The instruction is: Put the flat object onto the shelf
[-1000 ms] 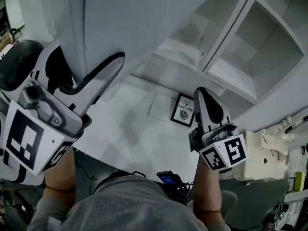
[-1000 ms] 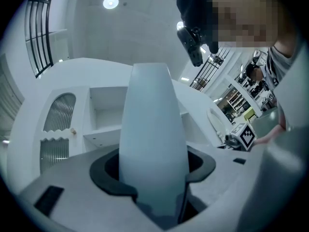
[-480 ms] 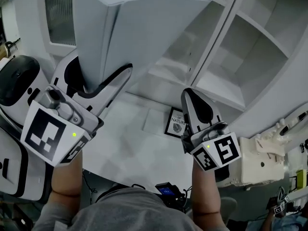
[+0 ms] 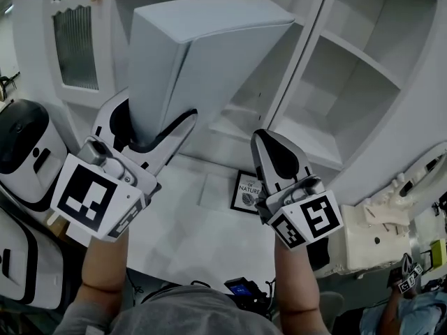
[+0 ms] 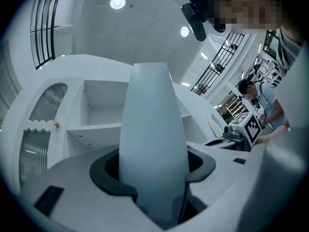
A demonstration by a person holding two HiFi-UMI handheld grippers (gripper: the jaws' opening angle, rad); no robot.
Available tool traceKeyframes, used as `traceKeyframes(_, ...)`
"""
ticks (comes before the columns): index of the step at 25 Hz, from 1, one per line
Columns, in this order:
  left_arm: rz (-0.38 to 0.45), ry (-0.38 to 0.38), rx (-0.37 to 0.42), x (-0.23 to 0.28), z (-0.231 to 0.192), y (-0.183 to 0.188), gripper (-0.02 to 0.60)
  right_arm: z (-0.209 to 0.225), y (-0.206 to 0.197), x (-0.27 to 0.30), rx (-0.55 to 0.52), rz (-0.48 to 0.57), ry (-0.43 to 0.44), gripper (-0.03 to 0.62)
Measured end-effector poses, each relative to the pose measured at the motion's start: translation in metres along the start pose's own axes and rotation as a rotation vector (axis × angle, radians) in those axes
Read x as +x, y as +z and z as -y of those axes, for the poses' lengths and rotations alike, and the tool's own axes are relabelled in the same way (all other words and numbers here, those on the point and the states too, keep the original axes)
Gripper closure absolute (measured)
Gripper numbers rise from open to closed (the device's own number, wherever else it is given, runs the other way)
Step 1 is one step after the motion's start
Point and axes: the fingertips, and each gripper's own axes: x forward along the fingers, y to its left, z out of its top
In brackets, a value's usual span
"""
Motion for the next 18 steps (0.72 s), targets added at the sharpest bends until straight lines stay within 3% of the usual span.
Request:
traceKeyframes(7,-0.018,0.006,0.074,0.01,0.003,0.0,0.314,0.008,0.002,0.0,-0.015,0.002,-0.012,0.566)
traceKeyframes(18,-0.067,-0.01,0.294,0.016,0.011,-0.003,0.314,0.009,0.002,0.006,-0.026,0.007,-0.011,0.566)
